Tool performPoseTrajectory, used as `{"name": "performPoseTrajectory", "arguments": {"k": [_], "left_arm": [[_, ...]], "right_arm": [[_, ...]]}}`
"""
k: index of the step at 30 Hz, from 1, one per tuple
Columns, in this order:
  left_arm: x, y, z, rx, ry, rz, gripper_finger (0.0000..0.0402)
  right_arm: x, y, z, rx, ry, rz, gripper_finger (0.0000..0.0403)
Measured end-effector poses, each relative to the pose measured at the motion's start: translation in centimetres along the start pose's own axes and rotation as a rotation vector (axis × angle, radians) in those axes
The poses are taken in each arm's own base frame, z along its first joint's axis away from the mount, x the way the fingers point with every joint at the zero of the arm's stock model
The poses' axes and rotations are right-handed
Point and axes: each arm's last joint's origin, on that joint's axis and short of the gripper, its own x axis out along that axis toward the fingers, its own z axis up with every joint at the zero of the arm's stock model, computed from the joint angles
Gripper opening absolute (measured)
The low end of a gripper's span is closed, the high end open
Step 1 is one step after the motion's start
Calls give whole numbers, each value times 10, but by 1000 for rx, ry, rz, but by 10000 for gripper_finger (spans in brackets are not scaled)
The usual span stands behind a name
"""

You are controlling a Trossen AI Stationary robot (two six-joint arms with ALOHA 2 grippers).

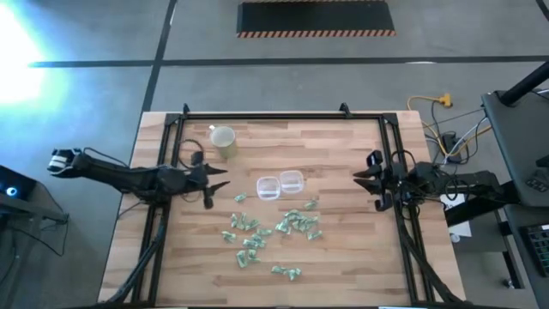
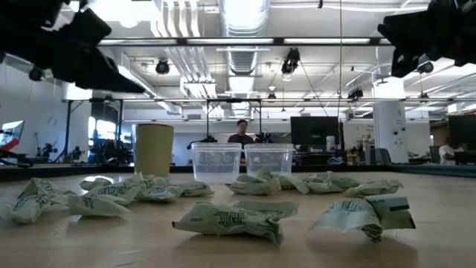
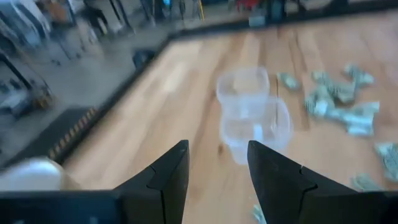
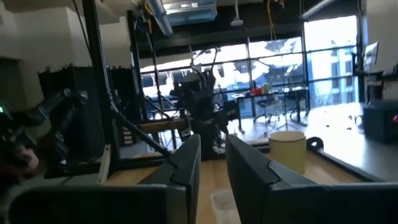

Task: Pick and place items into bin
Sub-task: Put the stevia packet into the left transparent bin

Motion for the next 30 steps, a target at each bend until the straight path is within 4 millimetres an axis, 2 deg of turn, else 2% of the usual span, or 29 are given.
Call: {"name": "performPoseTrajectory", "arguments": {"k": [4, 11, 21, 30], "left_arm": [[10, -7, -8, -83, 91, -48, 148], [26, -18, -24, -113, 253, -108, 148], [51, -30, -20, -71, 352, -96, 148], [70, -40, -32, -28, 464, -75, 148]], "right_arm": [[0, 0, -1, 47, 14, -3, 68], [3, -1, -7, 7, 69, -13, 68], [4, -1, -8, -132, 83, -9, 68], [4, -1, -7, -186, 79, -6, 68]]}}
